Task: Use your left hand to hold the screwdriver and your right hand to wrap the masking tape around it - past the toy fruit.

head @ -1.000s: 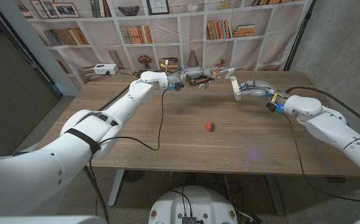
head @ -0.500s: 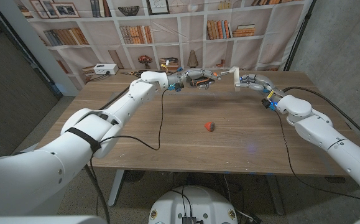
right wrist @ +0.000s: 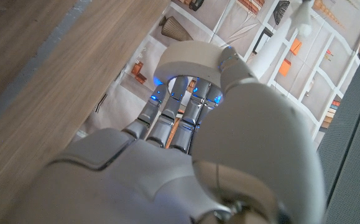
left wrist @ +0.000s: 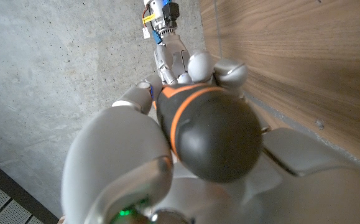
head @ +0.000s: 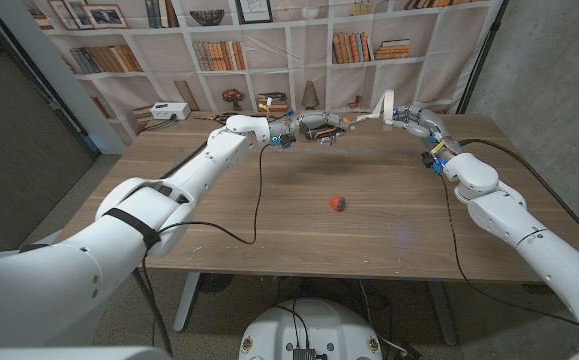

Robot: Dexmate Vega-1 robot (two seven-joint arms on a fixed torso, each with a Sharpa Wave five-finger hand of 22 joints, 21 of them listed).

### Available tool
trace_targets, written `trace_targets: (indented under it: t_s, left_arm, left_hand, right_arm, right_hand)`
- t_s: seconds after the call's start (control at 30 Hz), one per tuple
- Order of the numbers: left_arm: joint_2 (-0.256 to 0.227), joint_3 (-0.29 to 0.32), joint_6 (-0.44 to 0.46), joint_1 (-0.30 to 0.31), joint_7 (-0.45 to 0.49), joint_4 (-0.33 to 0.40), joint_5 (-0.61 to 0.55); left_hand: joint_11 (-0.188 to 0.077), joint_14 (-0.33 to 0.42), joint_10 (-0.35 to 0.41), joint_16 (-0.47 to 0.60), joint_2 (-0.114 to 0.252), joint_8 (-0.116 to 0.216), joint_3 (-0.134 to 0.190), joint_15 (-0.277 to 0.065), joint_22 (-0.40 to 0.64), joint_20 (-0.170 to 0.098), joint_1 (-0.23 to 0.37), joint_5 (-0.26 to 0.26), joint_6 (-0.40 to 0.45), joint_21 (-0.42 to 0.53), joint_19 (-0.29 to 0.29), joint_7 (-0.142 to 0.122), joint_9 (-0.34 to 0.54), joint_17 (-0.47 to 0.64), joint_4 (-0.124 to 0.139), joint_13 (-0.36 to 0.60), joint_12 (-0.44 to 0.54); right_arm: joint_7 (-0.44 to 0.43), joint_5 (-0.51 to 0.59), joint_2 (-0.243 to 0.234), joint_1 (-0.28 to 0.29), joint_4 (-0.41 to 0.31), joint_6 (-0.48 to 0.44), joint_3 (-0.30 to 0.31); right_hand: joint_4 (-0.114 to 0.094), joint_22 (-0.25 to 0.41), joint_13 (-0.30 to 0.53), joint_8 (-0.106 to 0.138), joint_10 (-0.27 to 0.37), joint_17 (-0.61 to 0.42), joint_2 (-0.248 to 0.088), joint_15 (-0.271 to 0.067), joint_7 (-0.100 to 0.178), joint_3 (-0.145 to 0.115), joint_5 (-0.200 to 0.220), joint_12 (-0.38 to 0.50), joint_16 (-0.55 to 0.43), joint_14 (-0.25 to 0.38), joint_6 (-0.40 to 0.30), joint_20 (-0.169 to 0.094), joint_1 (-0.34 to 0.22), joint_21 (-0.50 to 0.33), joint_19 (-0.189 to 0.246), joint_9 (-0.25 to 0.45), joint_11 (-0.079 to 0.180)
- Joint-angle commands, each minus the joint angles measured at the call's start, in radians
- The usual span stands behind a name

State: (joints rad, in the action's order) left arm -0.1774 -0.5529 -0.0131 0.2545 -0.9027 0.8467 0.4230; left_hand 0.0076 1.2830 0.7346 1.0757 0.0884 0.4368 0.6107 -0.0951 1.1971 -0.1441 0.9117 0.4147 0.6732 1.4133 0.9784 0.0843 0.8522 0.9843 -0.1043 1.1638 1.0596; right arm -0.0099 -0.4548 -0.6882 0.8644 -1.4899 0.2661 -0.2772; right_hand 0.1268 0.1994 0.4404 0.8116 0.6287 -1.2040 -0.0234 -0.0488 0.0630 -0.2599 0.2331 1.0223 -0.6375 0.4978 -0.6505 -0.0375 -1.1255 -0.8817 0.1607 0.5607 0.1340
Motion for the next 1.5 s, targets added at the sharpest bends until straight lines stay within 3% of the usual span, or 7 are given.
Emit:
trace_targets:
  t_s: [0.03, 0.43, 0.57, 0.97, 1.5]
  left_arm:
    - [-0.008, -0.005, 0.013, 0.001, 0.002, 0.010, 0.002]
    - [-0.004, -0.005, 0.006, -0.009, 0.005, -0.009, -0.004]
    - [-0.013, -0.003, 0.012, -0.002, 0.013, 0.008, -0.004]
    - [-0.019, -0.004, 0.016, 0.005, 0.023, 0.028, -0.003]
    - [-0.052, -0.015, 0.046, 0.036, 0.071, 0.122, -0.015]
  left_hand:
    - [-0.002, 0.096, 0.005, 0.009, 0.065, 0.010, 0.232, -0.096, 0.004, -0.072, 0.000, 0.000, 0.014, 0.005, 0.007, -0.001, 0.002, 0.003, 0.223, 0.009, 0.007]
    - [-0.003, 0.094, 0.005, 0.008, 0.065, 0.011, 0.232, -0.096, 0.001, -0.072, 0.001, -0.001, 0.014, 0.005, 0.007, 0.002, 0.002, 0.003, 0.222, 0.004, 0.005]
    - [-0.004, 0.094, 0.005, 0.009, 0.065, 0.011, 0.232, -0.096, 0.002, -0.072, 0.001, -0.001, 0.013, 0.005, 0.007, 0.000, 0.002, 0.004, 0.223, 0.007, 0.007]
    - [-0.006, 0.093, 0.004, 0.009, 0.065, 0.012, 0.232, -0.097, -0.006, -0.072, 0.002, -0.002, 0.013, 0.000, 0.004, 0.000, 0.001, 0.006, 0.222, 0.005, 0.008]
    - [-0.006, 0.090, 0.002, 0.006, 0.065, 0.012, 0.232, -0.097, 0.001, -0.072, 0.002, -0.003, 0.014, 0.006, 0.007, 0.000, -0.001, 0.003, 0.223, 0.010, 0.011]
  right_arm:
    - [-0.055, 0.013, -0.016, 0.083, -0.086, 0.126, 0.071]
    - [-0.067, 0.056, -0.080, 0.180, -0.203, 0.126, 0.136]
    - [-0.085, 0.079, -0.110, 0.227, -0.252, 0.086, 0.167]
    - [-0.030, 0.101, -0.202, 0.318, -0.373, -0.059, 0.226]
    - [-0.056, 0.179, -0.172, 0.441, -0.462, -0.118, 0.348]
  right_hand:
    - [-0.186, 0.000, 0.410, 0.043, 0.007, 0.001, -0.171, -0.166, 0.004, -0.194, 0.008, 0.006, -0.007, 0.006, -0.005, -0.047, 0.166, -0.011, 0.004, 0.056, 0.010]
    - [-0.183, -0.001, 0.409, 0.047, 0.006, 0.004, -0.170, -0.168, 0.004, -0.196, 0.009, 0.009, -0.004, 0.012, -0.003, -0.055, 0.166, -0.018, 0.005, 0.054, 0.010]
    - [-0.183, -0.002, 0.408, 0.047, 0.005, 0.004, -0.170, -0.168, 0.007, -0.196, 0.010, 0.009, -0.003, 0.013, -0.003, -0.055, 0.166, -0.020, 0.005, 0.051, 0.011]
    - [-0.181, -0.002, 0.404, 0.049, 0.005, 0.004, -0.170, -0.167, 0.003, -0.198, 0.010, 0.009, -0.001, 0.014, -0.003, -0.052, 0.166, -0.025, 0.004, 0.047, 0.009]
    - [-0.178, -0.003, 0.403, 0.049, 0.002, 0.003, -0.170, -0.167, 0.004, -0.198, 0.009, 0.012, 0.001, 0.014, -0.001, -0.050, 0.166, -0.031, 0.001, 0.039, 0.011]
